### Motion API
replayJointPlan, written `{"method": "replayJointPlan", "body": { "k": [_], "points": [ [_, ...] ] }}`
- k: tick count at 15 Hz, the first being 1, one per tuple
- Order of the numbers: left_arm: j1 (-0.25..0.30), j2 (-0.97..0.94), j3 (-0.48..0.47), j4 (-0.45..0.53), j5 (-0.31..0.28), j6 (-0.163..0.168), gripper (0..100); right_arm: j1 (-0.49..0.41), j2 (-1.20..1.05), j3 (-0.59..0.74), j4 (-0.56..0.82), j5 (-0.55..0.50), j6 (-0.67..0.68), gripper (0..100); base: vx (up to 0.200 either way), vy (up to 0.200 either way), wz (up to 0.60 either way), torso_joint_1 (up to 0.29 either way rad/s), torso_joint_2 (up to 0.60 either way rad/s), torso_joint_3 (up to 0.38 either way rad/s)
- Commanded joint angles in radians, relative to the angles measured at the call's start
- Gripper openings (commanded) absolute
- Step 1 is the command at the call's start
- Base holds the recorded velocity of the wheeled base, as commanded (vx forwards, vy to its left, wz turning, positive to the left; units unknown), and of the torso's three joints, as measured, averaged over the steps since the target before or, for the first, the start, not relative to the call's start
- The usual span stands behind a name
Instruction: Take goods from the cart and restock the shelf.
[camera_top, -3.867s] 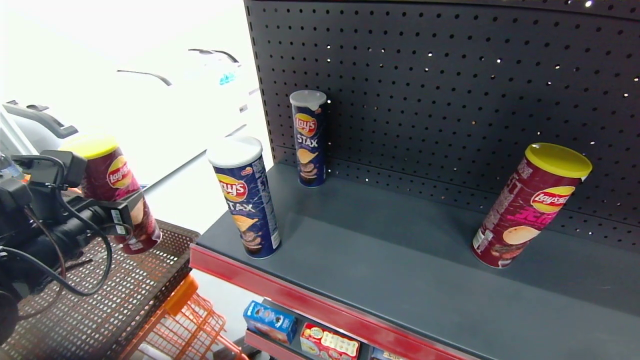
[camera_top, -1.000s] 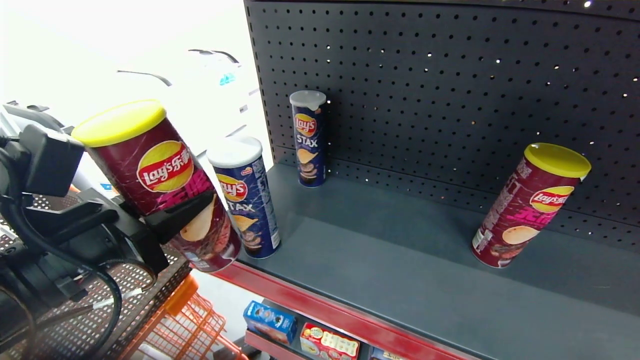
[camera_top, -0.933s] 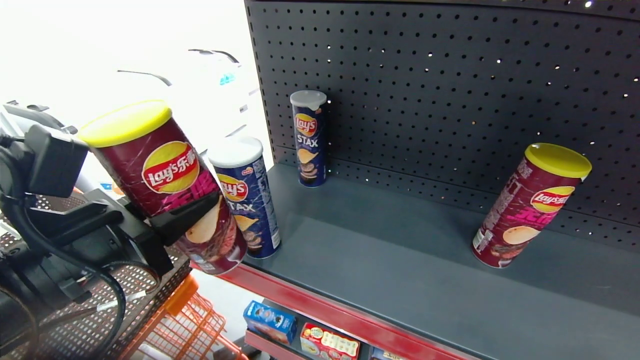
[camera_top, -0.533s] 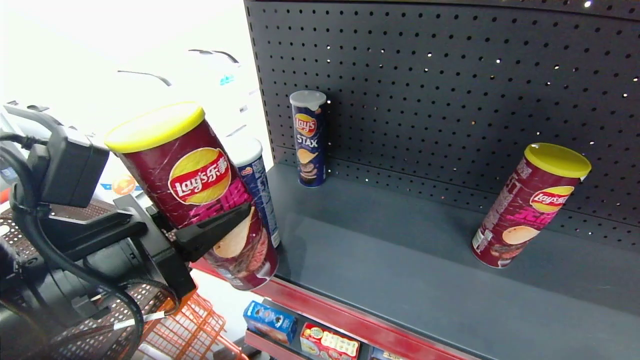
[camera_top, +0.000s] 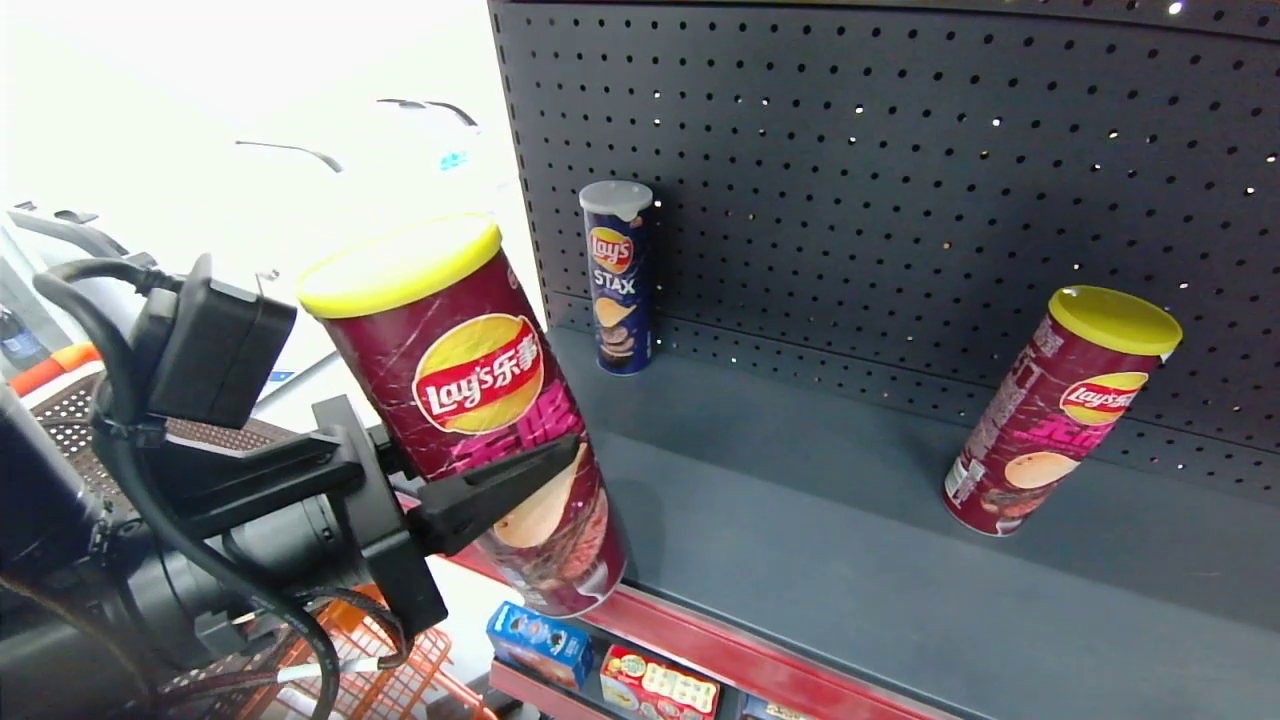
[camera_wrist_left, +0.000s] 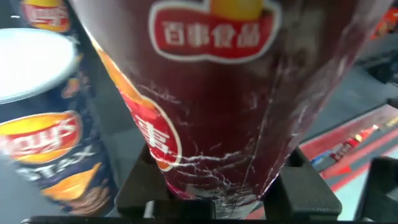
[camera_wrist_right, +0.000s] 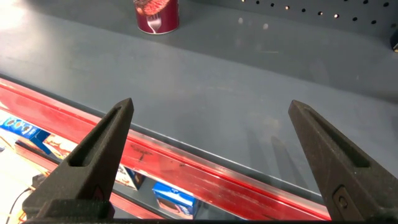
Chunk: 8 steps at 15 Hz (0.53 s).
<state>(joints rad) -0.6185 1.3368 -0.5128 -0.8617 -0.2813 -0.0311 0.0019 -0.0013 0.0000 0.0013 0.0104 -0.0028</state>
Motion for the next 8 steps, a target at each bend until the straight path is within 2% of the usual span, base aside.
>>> {"method": "replayJointPlan", "body": {
  "k": [1, 5, 8],
  "points": [
    [-0.021, 0.039, -0.018, 0.001, -0.004, 0.000, 0, 0.000, 0.001, 0.000, 0.000, 0.000, 0.000, 100, 0.000, 0.000, 0.00, 0.000, 0.00, 0.000],
    [-0.027, 0.078, -0.066, 0.001, -0.016, 0.000, 0, 0.001, 0.001, 0.000, 0.000, 0.000, 0.000, 100, 0.000, 0.000, 0.00, 0.000, 0.00, 0.000],
    [-0.035, 0.084, -0.062, 0.001, -0.029, 0.000, 0, 0.000, 0.001, 0.000, 0.000, 0.000, 0.000, 100, 0.000, 0.000, 0.00, 0.000, 0.00, 0.000]
  ]
}}
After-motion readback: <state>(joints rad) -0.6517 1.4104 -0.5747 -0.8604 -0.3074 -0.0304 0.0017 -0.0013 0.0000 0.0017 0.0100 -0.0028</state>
